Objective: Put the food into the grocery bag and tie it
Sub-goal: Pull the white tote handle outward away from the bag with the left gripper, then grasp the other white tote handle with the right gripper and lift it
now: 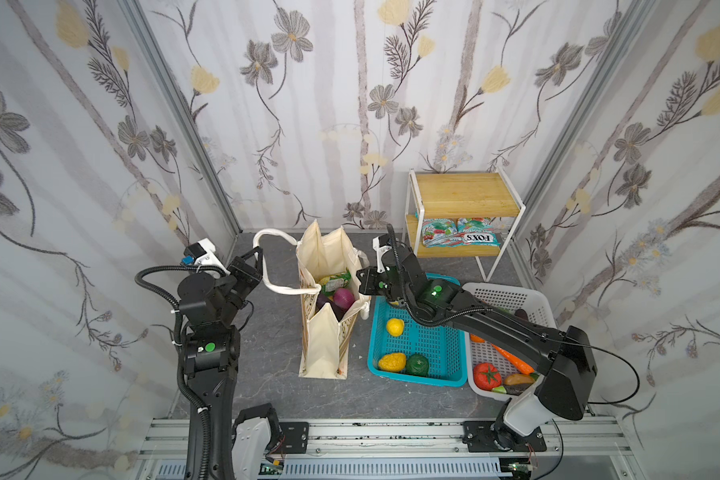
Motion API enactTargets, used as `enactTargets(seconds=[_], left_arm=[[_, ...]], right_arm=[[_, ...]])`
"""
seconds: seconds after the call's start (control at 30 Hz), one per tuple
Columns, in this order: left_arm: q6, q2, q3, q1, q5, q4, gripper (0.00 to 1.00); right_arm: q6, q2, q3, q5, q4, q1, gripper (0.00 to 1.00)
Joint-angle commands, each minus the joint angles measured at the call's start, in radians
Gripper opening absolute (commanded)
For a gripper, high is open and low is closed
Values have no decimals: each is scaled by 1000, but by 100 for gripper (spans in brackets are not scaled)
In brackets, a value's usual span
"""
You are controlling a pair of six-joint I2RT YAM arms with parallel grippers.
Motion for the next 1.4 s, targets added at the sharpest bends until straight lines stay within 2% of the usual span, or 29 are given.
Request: enactTargets(seconds=[0.0, 0.1, 0.17, 0.2, 0.27, 0.3, 0.33, 0.43, 0.5, 0.53, 0.7, 0.87, 0.97, 1.03, 1.17, 1.37], left_arm=[[-12, 30, 37, -8, 91, 4, 2], [-13, 48, 43, -14, 133, 2, 2], [-1, 45, 45, -11, 122, -1, 1], [8, 42, 45, -11, 106, -6, 0], [19, 37, 43, -9, 77, -15, 0], [22, 33, 37, -8, 62, -19, 0], [28, 31, 30, -9, 45, -23, 0], [61, 15, 21, -7, -19, -44, 0], [96, 4, 24, -6, -66, -67, 0], [117, 0, 27, -6, -91, -82, 0], [176, -16, 19, 2, -147, -123, 0], [211, -27, 9, 6, -178, -142, 0], [224, -36, 6, 8, -183, -148, 0], [224, -37, 5, 9, -174, -151, 0], [211, -42, -6, 9, -159, -153, 0], [194, -42, -8, 9, -152, -153, 0]], right_arm=[[-2, 15, 13, -11, 5, 6, 0], [-7, 24, 36, -28, -11, 9, 0], [-15, 12, 42, -30, -20, 8, 0], [-17, -3, 38, -27, -17, 7, 5], [-24, -39, 31, -23, -12, 5, 23], [-29, -58, 27, -23, -8, 4, 39], [-33, -78, 24, -24, -4, 5, 51], [-41, -133, 9, -34, -6, -3, 75], [-24, -179, -32, -15, 6, -12, 88], [-9, -217, -59, -11, 15, -21, 99], [64, -301, -215, -42, 66, -88, 100], [83, -267, -293, -32, 97, -124, 100], [84, -216, -317, -91, 177, -125, 93], [92, -180, -327, -125, 244, -125, 84], [94, -76, -293, -164, 303, -124, 74], [103, 24, -270, -183, 391, -125, 68]])
